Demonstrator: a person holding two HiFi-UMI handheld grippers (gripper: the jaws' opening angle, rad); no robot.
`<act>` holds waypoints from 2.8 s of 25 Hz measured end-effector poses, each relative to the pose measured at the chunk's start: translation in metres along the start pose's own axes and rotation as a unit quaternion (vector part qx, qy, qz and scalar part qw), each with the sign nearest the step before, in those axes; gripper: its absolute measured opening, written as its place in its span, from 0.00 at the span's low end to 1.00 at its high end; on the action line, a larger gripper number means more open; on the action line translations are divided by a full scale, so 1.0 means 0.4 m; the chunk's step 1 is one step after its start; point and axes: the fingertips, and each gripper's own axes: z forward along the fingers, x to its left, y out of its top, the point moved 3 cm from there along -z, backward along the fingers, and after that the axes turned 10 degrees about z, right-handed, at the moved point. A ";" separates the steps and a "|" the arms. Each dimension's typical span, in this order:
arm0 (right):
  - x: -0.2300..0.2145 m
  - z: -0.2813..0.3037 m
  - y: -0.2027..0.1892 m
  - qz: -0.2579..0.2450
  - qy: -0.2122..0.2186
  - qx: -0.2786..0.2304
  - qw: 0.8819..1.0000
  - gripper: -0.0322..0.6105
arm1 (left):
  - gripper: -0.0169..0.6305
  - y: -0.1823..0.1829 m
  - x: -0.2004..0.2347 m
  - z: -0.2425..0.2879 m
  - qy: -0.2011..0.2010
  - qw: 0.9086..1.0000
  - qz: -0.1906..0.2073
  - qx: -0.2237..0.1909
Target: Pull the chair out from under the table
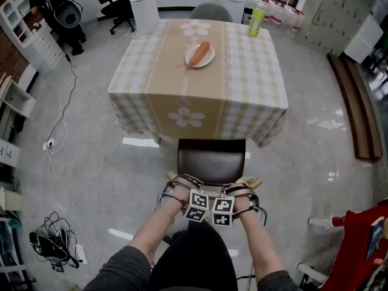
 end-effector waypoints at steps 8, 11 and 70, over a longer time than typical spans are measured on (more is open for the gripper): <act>0.057 -0.012 0.010 0.007 0.003 0.002 1.000 0.21 | 0.15 0.026 -0.049 -0.007 -0.004 1.000 0.006 -0.001; 0.080 -0.019 0.015 0.008 0.004 0.001 1.000 0.21 | 0.15 0.039 -0.069 -0.012 -0.004 1.000 0.008 -0.001; 0.227 -0.054 0.040 0.012 -0.035 0.033 0.999 0.35 | 0.56 0.120 -0.229 -0.037 0.023 1.000 -0.006 0.007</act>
